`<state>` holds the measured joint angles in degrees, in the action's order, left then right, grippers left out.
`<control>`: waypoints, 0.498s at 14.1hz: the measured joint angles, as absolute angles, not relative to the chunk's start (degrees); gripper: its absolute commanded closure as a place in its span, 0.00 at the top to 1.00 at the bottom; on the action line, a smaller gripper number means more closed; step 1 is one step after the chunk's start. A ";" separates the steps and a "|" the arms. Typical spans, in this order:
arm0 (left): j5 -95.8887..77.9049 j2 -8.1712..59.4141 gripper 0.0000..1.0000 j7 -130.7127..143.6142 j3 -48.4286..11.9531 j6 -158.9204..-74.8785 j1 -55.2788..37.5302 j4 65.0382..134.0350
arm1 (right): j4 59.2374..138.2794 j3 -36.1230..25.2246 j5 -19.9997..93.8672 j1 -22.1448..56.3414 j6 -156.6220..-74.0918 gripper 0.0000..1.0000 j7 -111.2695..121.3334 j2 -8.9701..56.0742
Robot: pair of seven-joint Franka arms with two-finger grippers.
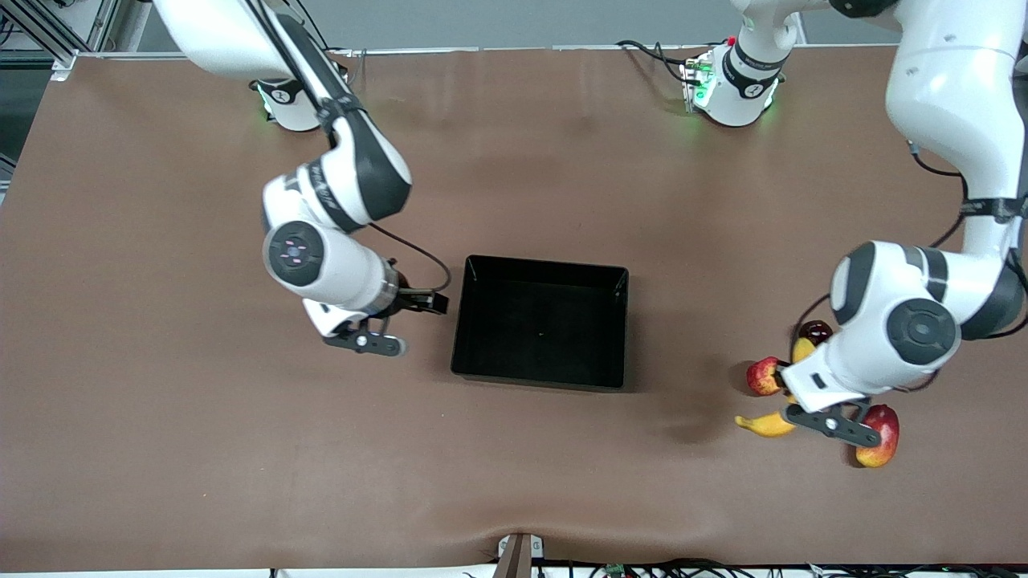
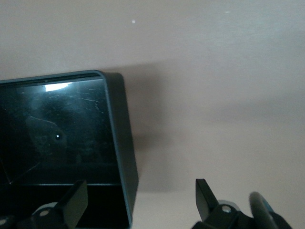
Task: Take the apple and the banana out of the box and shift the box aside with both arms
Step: 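Carry the banana out with the left gripper while the right gripper reaches the tray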
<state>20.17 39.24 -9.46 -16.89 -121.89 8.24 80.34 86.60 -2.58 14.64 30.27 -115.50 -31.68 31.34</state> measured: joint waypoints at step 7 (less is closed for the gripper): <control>21.49 46.31 0.00 -13.24 -10.33 -136.88 8.12 80.40 | 86.58 -2.65 14.61 34.79 -125.46 0.02 -31.69 38.77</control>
